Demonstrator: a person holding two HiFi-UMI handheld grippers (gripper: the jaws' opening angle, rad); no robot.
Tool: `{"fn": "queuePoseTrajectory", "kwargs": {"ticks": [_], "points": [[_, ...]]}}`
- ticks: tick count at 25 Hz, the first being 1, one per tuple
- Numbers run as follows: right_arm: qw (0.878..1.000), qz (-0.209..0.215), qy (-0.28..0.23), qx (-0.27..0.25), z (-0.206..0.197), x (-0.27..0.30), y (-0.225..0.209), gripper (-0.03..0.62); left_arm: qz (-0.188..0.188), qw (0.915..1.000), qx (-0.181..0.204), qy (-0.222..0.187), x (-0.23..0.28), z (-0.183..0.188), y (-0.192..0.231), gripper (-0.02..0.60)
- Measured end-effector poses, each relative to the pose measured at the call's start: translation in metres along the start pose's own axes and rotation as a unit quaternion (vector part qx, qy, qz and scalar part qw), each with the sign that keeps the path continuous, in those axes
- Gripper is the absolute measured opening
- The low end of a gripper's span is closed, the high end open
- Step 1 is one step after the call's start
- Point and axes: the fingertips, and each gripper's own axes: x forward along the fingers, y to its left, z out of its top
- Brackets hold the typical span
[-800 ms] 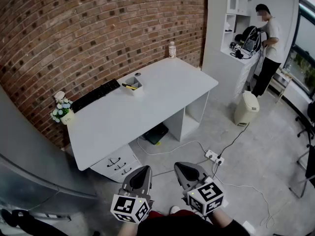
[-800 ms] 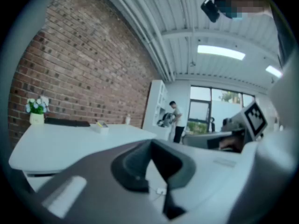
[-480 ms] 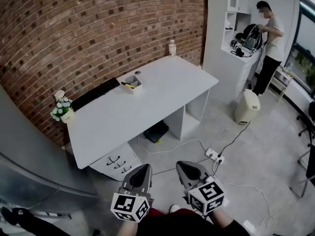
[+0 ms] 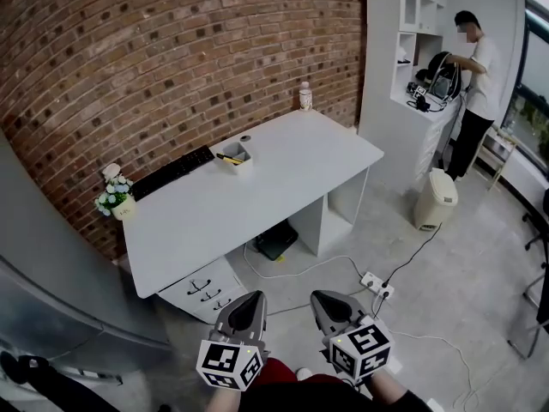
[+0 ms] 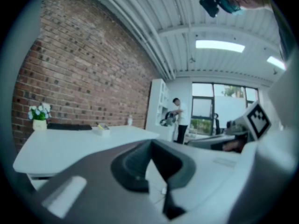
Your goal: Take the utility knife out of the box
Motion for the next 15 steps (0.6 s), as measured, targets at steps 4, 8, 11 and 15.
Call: {"fn": "queuePoseTrajectory", "kwargs": {"ticks": [4, 8, 11, 15], "points": [[1.0, -0.01, -0.006, -0.012, 0.002, 0.003, -0.008, 0.008, 0.01, 1.0, 0.002, 0.001, 0.005, 0.001, 0.004, 0.002], [1.0, -0.013, -0.007, -0.022, 0.003, 0.012, -0.015, 0.008, 0.013, 0.9999, 0.0, 0.007, 0.015, 0.0, 0.013, 0.002], [1.0, -0.018, -0.003, -0.009, -0.002, 0.021, -0.024, 0.008, 0.014, 0.9998, -0.003, 0.015, 0.024, -0.005, 0.02, 0.002], [1.0, -0.027, 0.001, 0.0, -0.002, 0.037, -0.038, 0.008, 0.009, 0.9997, -0.007, 0.022, 0.044, -0.009, 0.034, 0.002]]}}
